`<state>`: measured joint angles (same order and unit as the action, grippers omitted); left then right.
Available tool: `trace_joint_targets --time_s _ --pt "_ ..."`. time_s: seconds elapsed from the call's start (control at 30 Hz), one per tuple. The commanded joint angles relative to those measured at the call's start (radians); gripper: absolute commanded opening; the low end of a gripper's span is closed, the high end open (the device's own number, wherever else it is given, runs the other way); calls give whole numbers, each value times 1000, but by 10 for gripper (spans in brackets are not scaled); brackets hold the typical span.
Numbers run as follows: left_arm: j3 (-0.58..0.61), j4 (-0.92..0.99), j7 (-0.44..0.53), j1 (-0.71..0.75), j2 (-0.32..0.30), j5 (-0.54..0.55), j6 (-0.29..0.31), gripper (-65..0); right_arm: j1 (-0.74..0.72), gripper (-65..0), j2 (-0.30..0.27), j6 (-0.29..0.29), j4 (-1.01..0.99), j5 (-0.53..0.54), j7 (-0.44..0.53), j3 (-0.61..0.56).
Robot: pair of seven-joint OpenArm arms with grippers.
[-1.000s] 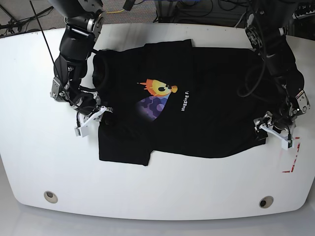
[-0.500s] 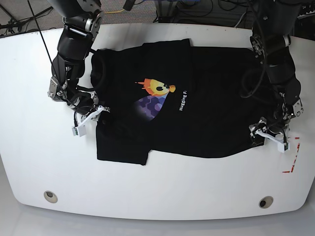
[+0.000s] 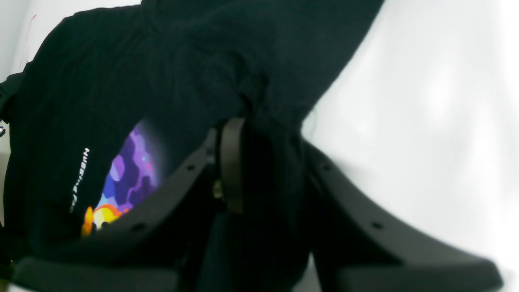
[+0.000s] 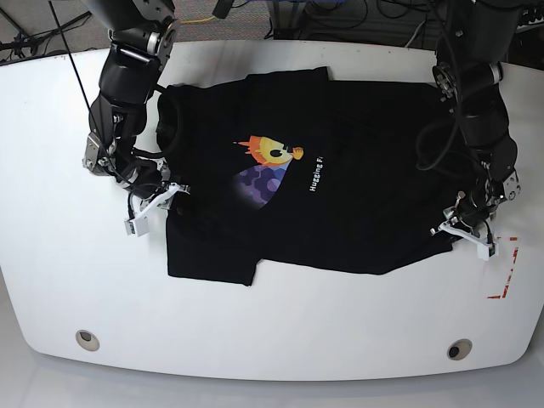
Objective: Fold the T-shirt properly
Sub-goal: 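Lift the shirt with both grippers, flip it and lay it down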
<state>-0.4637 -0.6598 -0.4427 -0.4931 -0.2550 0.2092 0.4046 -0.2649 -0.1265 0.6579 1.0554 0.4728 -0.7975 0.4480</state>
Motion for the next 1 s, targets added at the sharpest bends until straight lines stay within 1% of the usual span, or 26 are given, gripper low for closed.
trace_joint_targets --time_s 0.0,0.03,0.13,0.23,0.37,0.43,0.53,0.6,0.67,0.77,0.83,0.9,0.97 --pt "-5 -39 -17 -16 -8 -4 3 -650 -17 -523 -9 3 79 1 -4 1" --pt "-5 -59 -25 -16 -8 -4 3 -650 -7 -525 -9 3 107 2 -6 1" --pt "-8 -159 -95 4 -33 0 3 -650 19 -596 -9 3 204 -1 -38 1" --pt "-17 -272 -124 46 -36 12 1 -650 22 -642 -9 4 263 -7 -72 -1" --pt "6 -406 -120 103 -36 -24 0 -650 16 -644 -17 7 313 -7 -86 -2" --pt "9 -464 -123 118 -36 -40 0 -650 3 -644 -46 9 317 -4 -86 -7" --pt "10 -519 -130 123 -36 -43 0 -650 -32 -647 -81 10 319 -1 -86 -76" --pt "10 -544 -163 115 -37 -43 0 -650 -52 -647 -111 10 320 2 -86 -133" --pt "10 -572 -187 110 -37 -40 1 -650 -81 -647 -121 10 320 2 -86 -154" --pt "10 -668 -236 98 -37 -38 1 -650 -116 -648 -134 10 320 2 -86 -185" --pt "10 -728 -281 89 -37 -38 0 -650 -152 -648 -164 10 322 2 -86 -205" --pt "10 -780 -313 58 -33 -38 0 -650 -211 -648 -187 10 320 2 -86 -245" --pt "10 -828 -356 18 -33 -38 0 -650 -274 -648 -192 10 320 2 -86 -297"
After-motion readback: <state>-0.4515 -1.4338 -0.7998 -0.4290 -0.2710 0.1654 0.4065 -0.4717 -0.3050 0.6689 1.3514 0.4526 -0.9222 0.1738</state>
